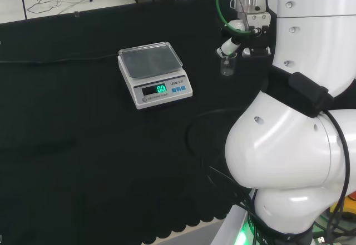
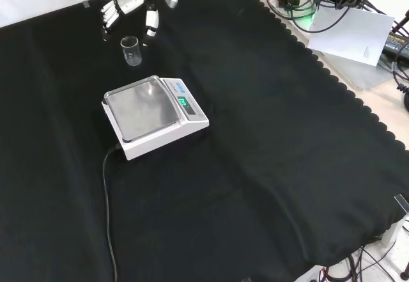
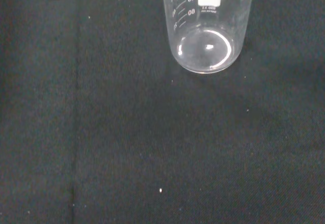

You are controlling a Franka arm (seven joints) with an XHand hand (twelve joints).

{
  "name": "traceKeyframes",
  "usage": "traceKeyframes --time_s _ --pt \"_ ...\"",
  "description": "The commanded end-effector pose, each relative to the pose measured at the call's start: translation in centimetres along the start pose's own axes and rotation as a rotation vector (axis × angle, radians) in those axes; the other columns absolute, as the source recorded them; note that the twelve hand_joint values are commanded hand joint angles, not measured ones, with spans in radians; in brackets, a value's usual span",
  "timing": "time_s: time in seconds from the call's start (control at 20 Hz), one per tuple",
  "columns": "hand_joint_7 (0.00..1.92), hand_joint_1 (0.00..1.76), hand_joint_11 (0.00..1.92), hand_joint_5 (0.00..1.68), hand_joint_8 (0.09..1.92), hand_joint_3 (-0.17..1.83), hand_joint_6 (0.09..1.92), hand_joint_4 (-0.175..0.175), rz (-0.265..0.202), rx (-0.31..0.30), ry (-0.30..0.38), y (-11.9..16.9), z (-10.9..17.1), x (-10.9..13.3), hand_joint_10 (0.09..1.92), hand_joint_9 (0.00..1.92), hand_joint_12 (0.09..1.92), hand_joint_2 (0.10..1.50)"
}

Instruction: Pick up the beaker.

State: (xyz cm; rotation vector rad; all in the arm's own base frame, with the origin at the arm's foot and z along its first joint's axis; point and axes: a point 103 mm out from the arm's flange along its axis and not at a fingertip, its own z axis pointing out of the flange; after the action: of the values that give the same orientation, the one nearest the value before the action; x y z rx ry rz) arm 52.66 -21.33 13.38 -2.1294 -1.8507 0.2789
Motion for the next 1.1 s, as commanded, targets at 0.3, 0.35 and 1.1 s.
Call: traceKeyframes --time_s 0.3,0.35,1.1 --pt "0.11 0.63 0.00 0.28 0.74 0.37 0.25 -0.026 0.009 0.068 0.010 0.9 1.5 -0.5 0.93 0.10 1.39 0.68" --pt "0.12 0.63 0.00 0.29 0.74 0.37 0.25 -0.028 0.009 0.071 0.013 1.0 1.7 -0.6 0.93 0.10 1.39 0.68" --pt "0.35 0.89 0.43 0.48 0.77 0.56 0.50 -0.067 -0.003 0.080 0.008 3.3 3.3 -0.8 0.85 0.50 1.38 0.72"
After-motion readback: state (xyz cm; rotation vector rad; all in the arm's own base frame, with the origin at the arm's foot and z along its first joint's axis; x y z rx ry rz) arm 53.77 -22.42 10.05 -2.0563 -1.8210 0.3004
